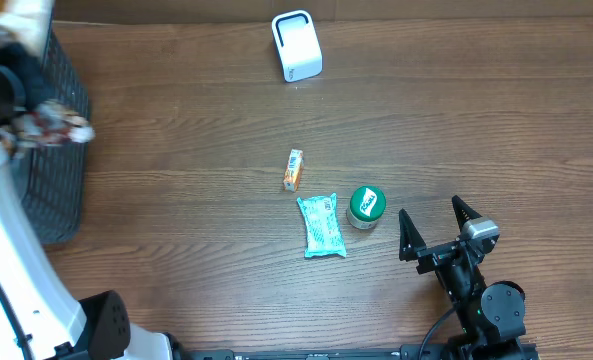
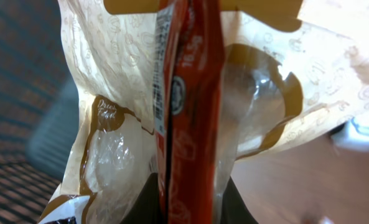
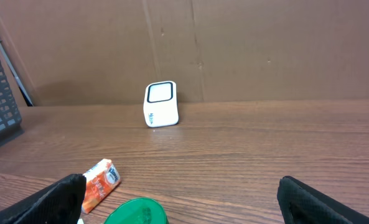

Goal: Scan the item barcode
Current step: 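Lift the snack bag out of the basket toward the table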

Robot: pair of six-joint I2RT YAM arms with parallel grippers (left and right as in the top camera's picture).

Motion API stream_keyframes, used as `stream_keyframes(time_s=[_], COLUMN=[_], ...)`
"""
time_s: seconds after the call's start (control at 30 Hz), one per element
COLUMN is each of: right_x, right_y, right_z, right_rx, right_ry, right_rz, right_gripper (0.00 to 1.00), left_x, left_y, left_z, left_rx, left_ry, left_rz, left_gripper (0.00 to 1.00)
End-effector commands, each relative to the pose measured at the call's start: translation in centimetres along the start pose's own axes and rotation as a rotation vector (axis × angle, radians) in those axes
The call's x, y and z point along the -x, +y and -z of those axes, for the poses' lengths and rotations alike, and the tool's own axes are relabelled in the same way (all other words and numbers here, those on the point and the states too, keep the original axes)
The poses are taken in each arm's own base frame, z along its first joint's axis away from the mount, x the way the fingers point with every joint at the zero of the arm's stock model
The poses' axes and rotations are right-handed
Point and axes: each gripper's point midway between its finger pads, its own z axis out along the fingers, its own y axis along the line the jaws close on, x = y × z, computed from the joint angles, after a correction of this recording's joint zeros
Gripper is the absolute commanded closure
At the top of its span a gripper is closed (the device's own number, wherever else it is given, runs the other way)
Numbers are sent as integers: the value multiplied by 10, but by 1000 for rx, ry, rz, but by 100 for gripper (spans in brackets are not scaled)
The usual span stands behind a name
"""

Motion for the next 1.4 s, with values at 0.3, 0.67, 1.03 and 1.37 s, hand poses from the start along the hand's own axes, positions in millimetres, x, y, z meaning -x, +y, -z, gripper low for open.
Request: stream_keyframes(time_s=[0.3, 0.67, 1.03, 1.37], right_x=[-4, -4, -4, -4], right_y=[-3, -3, -3, -3], right_z=[-1, -1, -1, -1], right_rx=[-12, -12, -12, -12], right_ry=[4, 4, 4, 4], right_rz=[3, 3, 3, 3], right_gripper=[0, 0, 0, 0], left_x=[-68, -129, -190, -251], left_y=[-101, -124, -119, -118], left_z=[24, -7, -82, -151], left_rx=[-173, -67, 62, 55], left_ry=[153, 321, 470, 530], left_rz=[-183, -215, -167, -165], left_gripper=[96, 96, 96, 96])
